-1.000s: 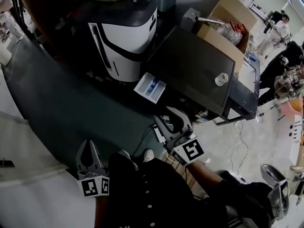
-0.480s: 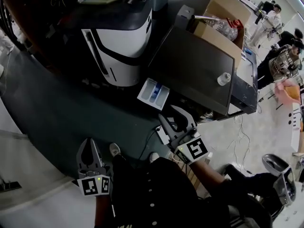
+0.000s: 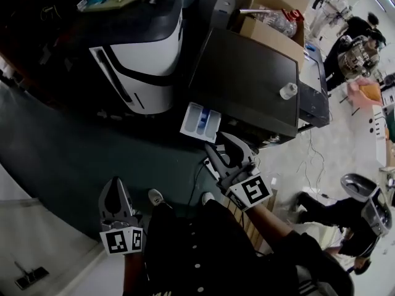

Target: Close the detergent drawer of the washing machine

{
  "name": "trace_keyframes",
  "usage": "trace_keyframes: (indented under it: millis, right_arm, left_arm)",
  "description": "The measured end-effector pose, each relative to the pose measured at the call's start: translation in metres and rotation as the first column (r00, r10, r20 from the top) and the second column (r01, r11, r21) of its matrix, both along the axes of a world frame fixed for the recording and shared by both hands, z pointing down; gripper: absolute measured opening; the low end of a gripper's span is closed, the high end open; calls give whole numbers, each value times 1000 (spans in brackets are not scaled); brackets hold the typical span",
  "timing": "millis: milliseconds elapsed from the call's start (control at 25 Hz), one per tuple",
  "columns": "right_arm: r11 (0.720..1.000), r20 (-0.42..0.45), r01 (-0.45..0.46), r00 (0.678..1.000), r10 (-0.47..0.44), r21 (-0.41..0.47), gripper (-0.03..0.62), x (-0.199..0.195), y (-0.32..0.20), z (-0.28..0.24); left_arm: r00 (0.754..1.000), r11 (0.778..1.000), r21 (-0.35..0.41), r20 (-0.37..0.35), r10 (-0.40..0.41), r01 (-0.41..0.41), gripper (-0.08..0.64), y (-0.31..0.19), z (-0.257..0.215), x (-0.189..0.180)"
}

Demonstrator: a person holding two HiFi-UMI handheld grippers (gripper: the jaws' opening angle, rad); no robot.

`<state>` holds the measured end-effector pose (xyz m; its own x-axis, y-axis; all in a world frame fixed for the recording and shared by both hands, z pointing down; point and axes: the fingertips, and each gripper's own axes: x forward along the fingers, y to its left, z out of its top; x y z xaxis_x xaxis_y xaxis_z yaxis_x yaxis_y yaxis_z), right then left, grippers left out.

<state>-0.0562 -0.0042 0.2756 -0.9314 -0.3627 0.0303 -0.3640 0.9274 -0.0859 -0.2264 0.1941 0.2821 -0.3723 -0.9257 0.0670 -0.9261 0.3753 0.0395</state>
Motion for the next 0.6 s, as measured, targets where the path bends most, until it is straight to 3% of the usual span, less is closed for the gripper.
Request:
trace_keyframes:
  millis: [280,600]
  right_arm:
    - [983,-35,-186,982,185,-6,160,17,-9,10]
    - [912,-18,-410,912,410,6,160,52,1,2]
  left_arm:
    - [982,982,-5,-12,188,-189,14,-43,4,-22]
    - [909,910,18,-28,415,-415,14,-84,4,-15]
